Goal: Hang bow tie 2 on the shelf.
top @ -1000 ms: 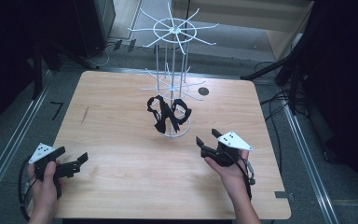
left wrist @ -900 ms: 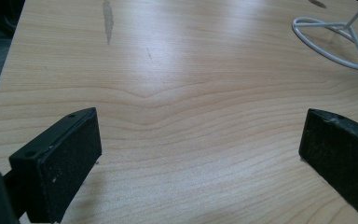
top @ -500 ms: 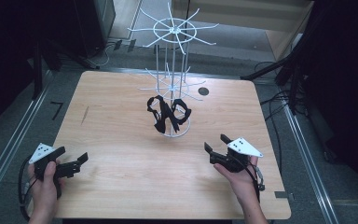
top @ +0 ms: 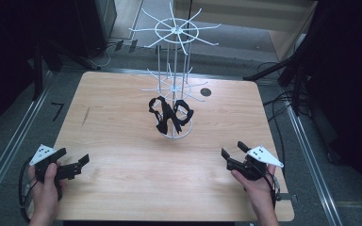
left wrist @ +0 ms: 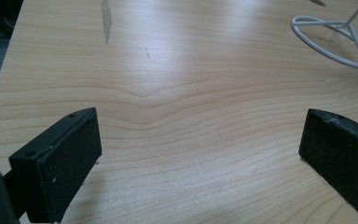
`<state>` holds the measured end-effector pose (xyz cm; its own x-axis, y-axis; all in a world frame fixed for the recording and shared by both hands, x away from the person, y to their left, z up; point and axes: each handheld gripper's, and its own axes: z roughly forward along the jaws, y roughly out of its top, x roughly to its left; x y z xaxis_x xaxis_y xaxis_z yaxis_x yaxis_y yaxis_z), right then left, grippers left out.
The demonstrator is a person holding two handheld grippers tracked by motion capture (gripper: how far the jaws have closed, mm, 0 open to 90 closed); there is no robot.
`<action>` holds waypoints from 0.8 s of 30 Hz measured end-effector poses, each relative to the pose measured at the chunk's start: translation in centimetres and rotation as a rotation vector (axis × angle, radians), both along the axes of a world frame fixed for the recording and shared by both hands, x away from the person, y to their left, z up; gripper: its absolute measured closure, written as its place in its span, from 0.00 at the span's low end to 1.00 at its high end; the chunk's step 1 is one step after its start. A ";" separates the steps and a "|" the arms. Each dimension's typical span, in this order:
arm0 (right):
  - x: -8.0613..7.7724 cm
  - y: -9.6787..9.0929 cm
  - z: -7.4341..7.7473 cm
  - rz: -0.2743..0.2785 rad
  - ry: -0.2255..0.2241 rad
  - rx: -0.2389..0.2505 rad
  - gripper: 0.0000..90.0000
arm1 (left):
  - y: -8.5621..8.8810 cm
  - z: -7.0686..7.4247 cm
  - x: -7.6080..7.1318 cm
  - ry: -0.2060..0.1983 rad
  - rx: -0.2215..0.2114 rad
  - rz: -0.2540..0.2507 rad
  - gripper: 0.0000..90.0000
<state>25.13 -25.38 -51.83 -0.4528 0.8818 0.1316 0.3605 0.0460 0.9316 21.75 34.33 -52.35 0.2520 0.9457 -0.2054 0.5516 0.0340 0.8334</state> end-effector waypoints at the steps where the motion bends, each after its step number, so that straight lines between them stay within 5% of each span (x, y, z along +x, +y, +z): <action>1: 0.0 0.0 0.0 0.000 0.000 0.000 0.30 | 0.0 0.0 0.0 0.000 0.001 -0.001 0.00; 24: -2.1 -5.1 -1.3 -0.062 -0.004 -0.005 0.19 | 0.0 0.0 0.0 -0.002 0.000 -0.002 0.00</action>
